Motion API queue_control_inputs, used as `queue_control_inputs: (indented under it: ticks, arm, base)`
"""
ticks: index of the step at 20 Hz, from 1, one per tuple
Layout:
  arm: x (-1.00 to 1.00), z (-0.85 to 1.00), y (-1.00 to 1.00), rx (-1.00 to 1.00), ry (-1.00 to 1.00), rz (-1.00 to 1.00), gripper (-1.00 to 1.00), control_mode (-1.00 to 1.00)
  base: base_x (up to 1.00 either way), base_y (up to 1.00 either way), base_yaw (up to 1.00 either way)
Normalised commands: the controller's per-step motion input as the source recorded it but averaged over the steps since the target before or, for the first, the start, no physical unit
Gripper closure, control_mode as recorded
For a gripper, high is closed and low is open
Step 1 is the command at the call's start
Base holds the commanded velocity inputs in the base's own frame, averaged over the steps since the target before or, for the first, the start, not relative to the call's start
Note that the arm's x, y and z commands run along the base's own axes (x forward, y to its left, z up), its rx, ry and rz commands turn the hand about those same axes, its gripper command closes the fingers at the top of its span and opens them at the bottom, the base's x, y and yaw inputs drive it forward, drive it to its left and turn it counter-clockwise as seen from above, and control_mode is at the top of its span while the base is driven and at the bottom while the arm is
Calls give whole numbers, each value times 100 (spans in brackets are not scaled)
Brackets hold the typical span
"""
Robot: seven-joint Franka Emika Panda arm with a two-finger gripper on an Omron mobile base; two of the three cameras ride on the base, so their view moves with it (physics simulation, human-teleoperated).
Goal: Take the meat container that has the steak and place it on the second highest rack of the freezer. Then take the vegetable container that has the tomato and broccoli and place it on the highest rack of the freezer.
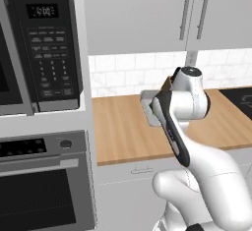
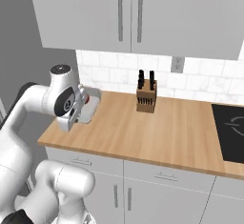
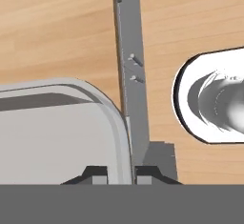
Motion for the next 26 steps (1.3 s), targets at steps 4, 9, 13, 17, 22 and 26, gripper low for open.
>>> queue_control_inputs:
  ticks: [4, 9, 13, 17, 22, 26]
  arm:
    - [-37, 50, 0, -2, 1, 7, 100, -100]
    - [-46, 41, 2, -4, 1, 5, 100, -100]
    - [-42, 33, 3, -4, 0, 0, 100, -100]
    - [-36, 22, 2, -2, -3, 0, 100, -100]
    - [-30, 27, 0, 0, -6, 0, 100, -100]
    - [-6, 21, 0, 0, -1, 0, 100, -100]
  base:
    - [0, 0, 0]
    - [0, 0, 0]
    - [0, 0, 0]
    - [0, 0, 0]
    - [0, 0, 0]
    - [0, 0, 0]
